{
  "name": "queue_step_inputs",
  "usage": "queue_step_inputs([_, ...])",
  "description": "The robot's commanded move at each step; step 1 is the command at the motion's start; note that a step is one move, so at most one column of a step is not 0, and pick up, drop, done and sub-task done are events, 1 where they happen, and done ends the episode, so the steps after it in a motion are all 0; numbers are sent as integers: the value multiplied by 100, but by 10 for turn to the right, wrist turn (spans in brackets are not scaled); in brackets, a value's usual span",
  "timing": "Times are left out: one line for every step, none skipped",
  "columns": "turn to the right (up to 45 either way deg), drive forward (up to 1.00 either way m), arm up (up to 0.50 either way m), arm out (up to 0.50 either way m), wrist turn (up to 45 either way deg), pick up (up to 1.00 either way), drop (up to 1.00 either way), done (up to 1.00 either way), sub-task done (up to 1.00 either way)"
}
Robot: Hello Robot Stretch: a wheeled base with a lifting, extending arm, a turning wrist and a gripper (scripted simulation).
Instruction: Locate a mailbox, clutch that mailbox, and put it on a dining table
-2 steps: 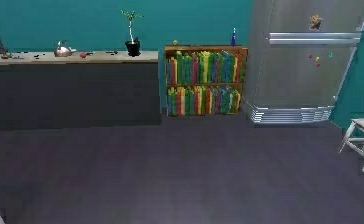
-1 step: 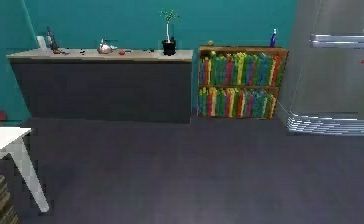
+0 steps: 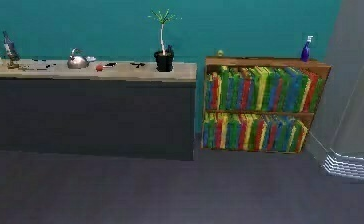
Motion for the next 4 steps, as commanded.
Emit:
queue_step_inputs([-390,0,0,0,0,0,0,0,0])
queue_step_inputs([0,100,0,0,0,0,0,0,0])
queue_step_inputs([-90,0,0,0,0,0,0,0,0])
queue_step_inputs([0,20,0,0,0,0,0,0,0])
